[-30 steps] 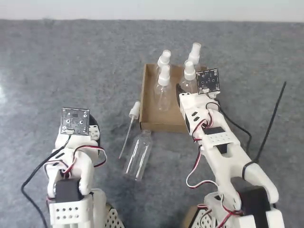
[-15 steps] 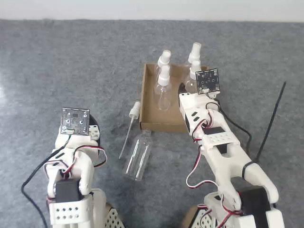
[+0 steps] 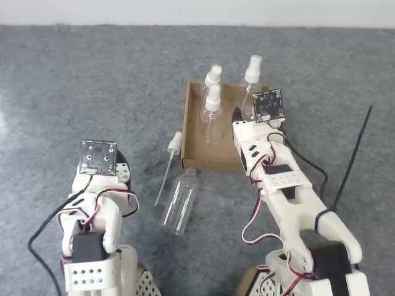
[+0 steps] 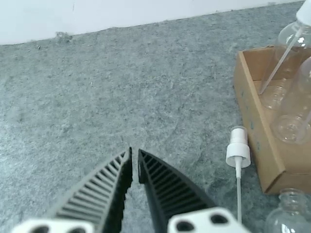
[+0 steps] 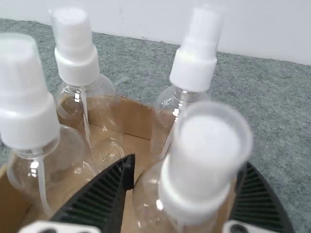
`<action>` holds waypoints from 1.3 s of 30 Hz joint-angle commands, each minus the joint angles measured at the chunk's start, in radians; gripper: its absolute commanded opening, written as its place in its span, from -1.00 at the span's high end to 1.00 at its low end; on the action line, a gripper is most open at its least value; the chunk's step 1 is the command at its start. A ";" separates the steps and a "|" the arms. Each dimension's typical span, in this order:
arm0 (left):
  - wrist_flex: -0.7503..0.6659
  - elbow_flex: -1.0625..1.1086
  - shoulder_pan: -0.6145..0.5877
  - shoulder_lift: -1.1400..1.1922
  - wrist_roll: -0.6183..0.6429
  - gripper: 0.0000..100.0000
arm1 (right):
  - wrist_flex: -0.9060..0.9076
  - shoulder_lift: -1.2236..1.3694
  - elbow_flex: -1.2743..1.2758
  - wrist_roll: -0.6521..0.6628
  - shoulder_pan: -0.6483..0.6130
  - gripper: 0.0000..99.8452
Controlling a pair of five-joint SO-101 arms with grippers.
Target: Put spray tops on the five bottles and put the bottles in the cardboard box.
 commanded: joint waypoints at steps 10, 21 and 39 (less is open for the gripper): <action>-0.031 -0.008 -0.003 -0.011 -0.005 0.98 | 0.125 -0.002 -0.190 0.021 0.004 0.46; -0.029 -0.008 -0.003 -0.011 -0.005 0.98 | 0.125 -0.010 -0.196 0.025 0.004 0.46; -0.029 -0.008 -0.003 -0.009 -0.005 0.98 | 0.739 -0.294 -0.520 0.018 -0.001 0.46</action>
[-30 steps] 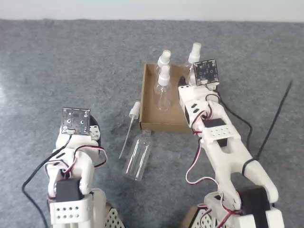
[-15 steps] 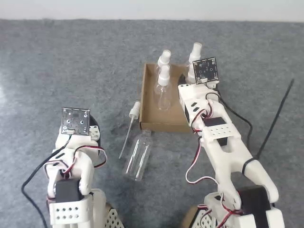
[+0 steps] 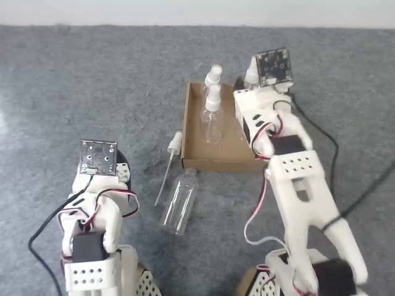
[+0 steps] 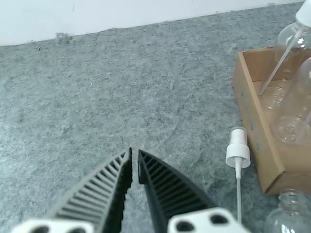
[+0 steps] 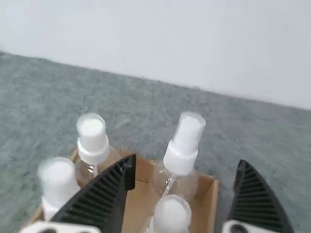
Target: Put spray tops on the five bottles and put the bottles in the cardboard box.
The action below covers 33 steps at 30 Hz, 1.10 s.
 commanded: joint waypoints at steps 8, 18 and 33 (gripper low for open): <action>-0.006 -0.054 -0.015 0.012 -0.017 0.97 | 0.745 -0.216 -0.199 -0.209 -0.323 0.46; 0.204 -0.673 -0.216 0.666 -0.198 0.73 | 0.794 0.038 -0.216 -0.480 -0.615 0.45; 0.252 -1.221 -0.399 1.232 -0.203 0.65 | 0.782 0.412 -0.333 -0.690 -0.762 0.46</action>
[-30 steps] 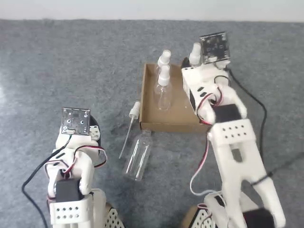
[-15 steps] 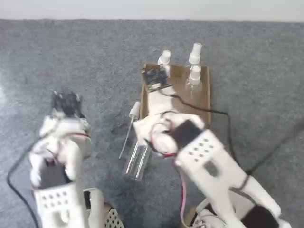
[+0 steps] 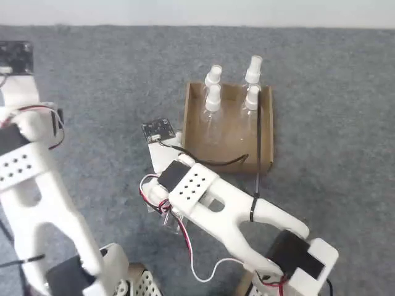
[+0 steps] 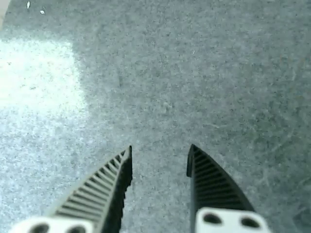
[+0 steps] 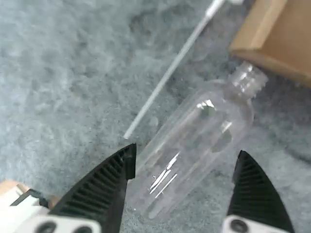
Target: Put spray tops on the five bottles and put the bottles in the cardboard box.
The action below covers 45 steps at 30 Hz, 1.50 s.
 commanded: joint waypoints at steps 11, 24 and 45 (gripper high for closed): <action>-0.038 -0.059 0.002 0.002 -0.012 0.65 | -0.018 0.107 -0.021 -0.023 -0.015 0.63; -0.038 -0.056 -0.002 0.011 -0.012 0.65 | 0.058 0.073 -0.089 0.087 -0.090 0.99; 0.106 0.045 0.344 0.015 0.000 0.65 | 0.647 -0.591 -0.276 1.088 0.737 0.99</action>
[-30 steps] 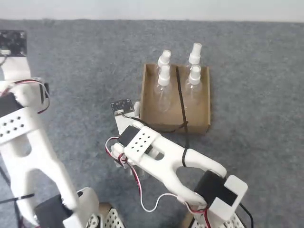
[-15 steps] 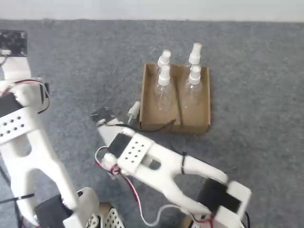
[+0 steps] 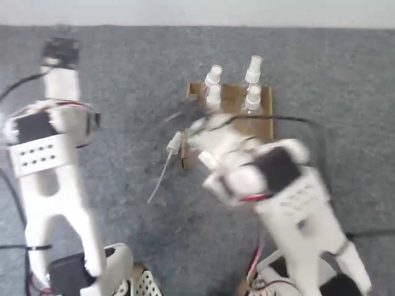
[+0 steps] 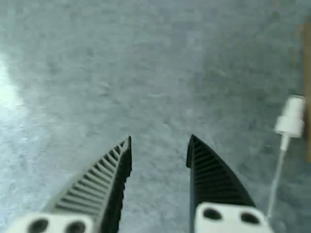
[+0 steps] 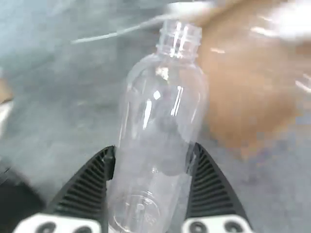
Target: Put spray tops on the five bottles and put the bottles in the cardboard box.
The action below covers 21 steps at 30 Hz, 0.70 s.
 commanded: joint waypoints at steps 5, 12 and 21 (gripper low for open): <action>-0.175 0.163 0.245 0.081 0.006 0.64 | 0.039 0.036 -0.021 0.333 0.682 0.99; -0.310 0.124 0.342 0.333 0.041 0.48 | -0.176 0.292 0.037 0.439 1.006 0.99; -0.328 -0.065 0.342 0.578 0.041 0.48 | -0.479 0.417 0.258 0.440 1.058 0.99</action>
